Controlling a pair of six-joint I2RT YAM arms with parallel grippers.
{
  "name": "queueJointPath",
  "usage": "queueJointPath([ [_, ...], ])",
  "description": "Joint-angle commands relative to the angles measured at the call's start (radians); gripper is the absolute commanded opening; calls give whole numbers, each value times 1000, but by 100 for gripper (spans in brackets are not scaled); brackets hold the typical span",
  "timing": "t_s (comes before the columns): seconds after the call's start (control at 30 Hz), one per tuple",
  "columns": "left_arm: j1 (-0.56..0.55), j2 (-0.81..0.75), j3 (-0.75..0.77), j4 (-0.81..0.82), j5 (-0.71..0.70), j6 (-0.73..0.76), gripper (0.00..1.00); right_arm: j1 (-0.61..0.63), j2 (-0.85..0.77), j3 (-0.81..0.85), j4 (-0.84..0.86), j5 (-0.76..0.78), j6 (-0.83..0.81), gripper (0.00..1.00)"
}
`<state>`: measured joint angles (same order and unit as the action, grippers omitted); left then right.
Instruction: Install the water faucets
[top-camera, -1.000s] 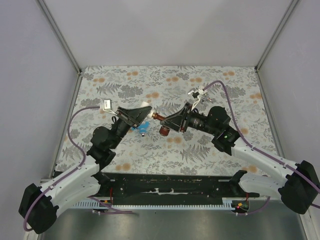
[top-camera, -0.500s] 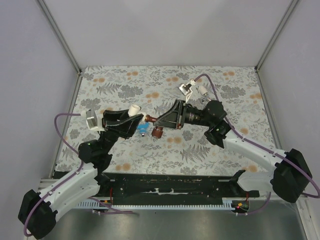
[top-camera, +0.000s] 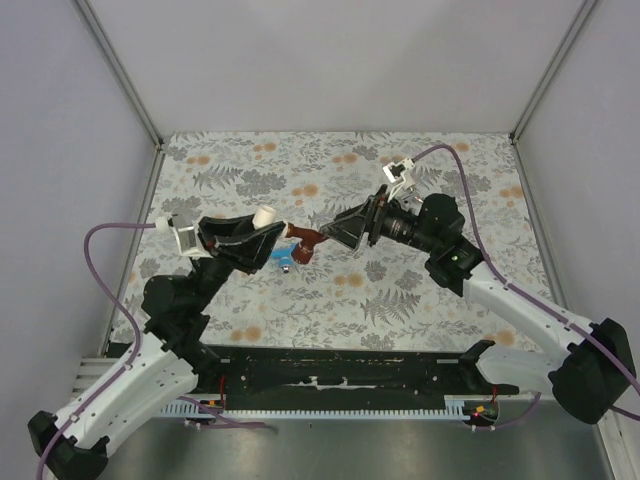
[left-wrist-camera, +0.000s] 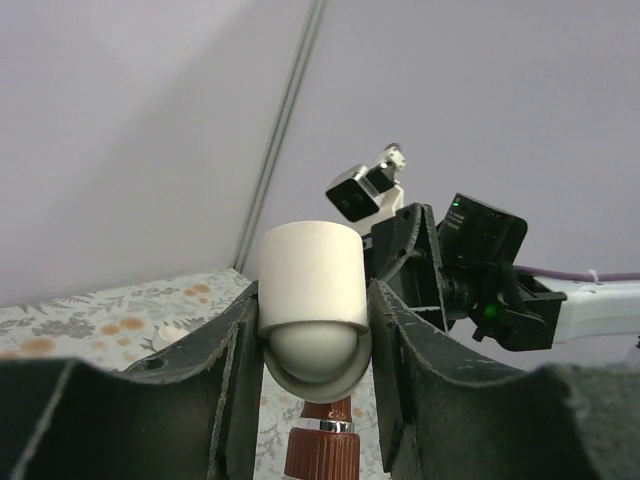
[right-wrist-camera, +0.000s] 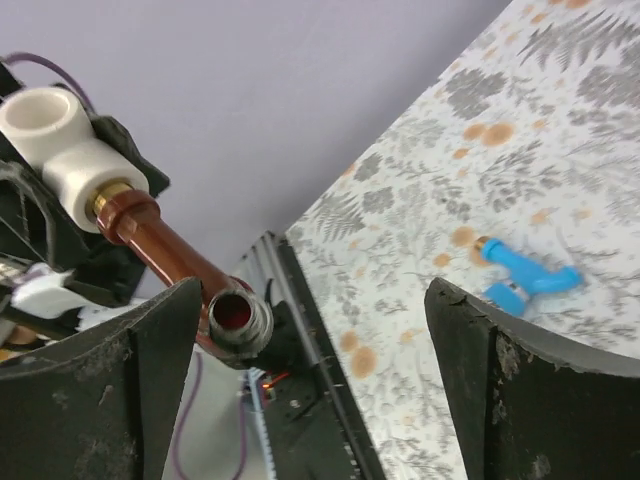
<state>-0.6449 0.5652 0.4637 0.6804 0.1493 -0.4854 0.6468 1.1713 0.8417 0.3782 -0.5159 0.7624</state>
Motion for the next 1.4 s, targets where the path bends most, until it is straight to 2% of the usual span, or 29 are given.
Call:
queueJointPath([
  [0.0,-1,-19,127,-204,-79,119,2,2,-71,0,-82,154,-302,98],
  [0.1,-1,1,200,-333,-137,136,2,4,-96,-19,-67,183,-415,98],
  [0.3,-2,106,384,-594,-296,96,2,33,-156,-112,114,204,-609,98],
  [0.4,-4,171,469,-727,-359,50,2,92,-167,-139,169,253,-736,98],
  [0.57,-4,254,564,-860,-409,-37,2,256,-136,-165,231,408,-1090,98],
  [0.63,-4,280,604,-898,-380,-56,2,322,-99,-173,283,493,-1222,98],
  [0.73,-4,303,654,-947,-335,-74,2,358,-33,-181,364,551,-1362,98],
  [0.97,-4,295,722,-1019,-310,-84,2,389,56,-171,416,554,-1531,98],
  [1.07,-6,298,733,-1039,-297,-91,2,408,82,-165,451,583,-1575,95],
  [1.17,-4,302,733,-1052,-286,-105,2,435,125,-164,557,639,-1611,89],
  [1.37,-4,314,739,-1059,-266,-124,2,488,220,-165,723,680,-1761,86],
])
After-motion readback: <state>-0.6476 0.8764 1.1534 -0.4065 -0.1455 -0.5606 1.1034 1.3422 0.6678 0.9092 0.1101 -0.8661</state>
